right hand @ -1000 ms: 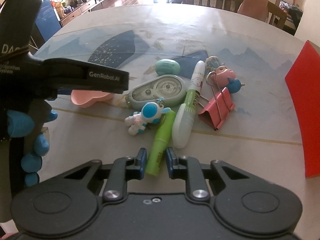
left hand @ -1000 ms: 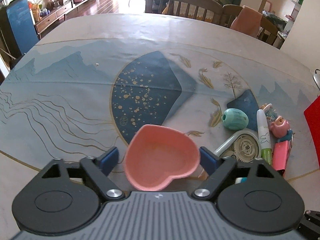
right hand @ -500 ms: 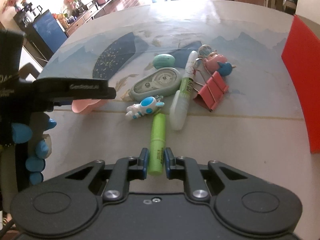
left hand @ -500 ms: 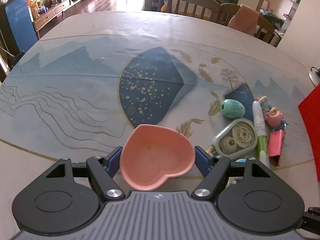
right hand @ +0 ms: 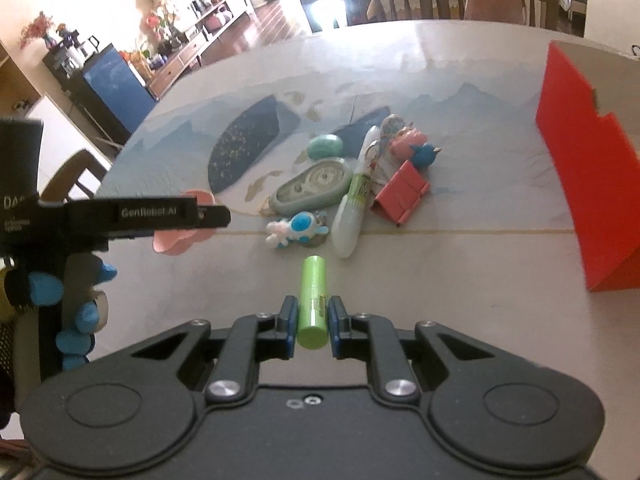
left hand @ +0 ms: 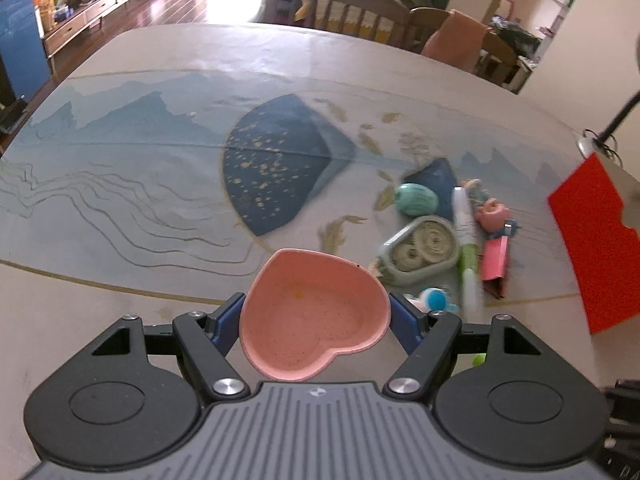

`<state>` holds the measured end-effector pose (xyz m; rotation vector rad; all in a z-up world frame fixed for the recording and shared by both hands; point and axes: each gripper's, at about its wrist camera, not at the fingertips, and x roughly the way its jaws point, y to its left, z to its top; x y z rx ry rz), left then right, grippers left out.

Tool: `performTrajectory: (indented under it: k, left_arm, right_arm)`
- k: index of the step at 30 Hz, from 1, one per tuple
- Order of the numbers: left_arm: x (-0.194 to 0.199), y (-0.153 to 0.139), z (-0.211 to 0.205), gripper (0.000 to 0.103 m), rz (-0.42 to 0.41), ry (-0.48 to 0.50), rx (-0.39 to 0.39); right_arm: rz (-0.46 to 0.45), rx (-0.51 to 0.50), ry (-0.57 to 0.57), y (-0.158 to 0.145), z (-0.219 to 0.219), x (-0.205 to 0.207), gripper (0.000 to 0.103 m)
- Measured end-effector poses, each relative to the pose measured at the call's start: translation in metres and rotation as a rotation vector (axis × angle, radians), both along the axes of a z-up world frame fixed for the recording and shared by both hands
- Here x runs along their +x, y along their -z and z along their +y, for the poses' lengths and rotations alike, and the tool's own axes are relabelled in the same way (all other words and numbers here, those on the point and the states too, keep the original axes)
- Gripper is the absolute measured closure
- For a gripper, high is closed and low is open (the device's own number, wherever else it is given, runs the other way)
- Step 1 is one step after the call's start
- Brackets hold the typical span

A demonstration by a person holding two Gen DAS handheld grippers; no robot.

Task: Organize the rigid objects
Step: 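Grasp the pink heart dish with the left gripper while the right grasps the green highlighter, then carry the heart dish and highlighter in both grippers over the red box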

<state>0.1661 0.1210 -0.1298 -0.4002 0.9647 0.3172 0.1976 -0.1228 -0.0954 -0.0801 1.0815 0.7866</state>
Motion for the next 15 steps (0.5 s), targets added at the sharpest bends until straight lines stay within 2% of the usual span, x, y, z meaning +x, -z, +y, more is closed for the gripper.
performTrajectory:
  k: [15]
  left_arm:
    - [0.021,-0.053,-0.065,0.027,-0.054,0.138,0.008]
  right_arm:
    - [-0.094,0.116,0.117,-0.053,-0.059,0.025,0.088]
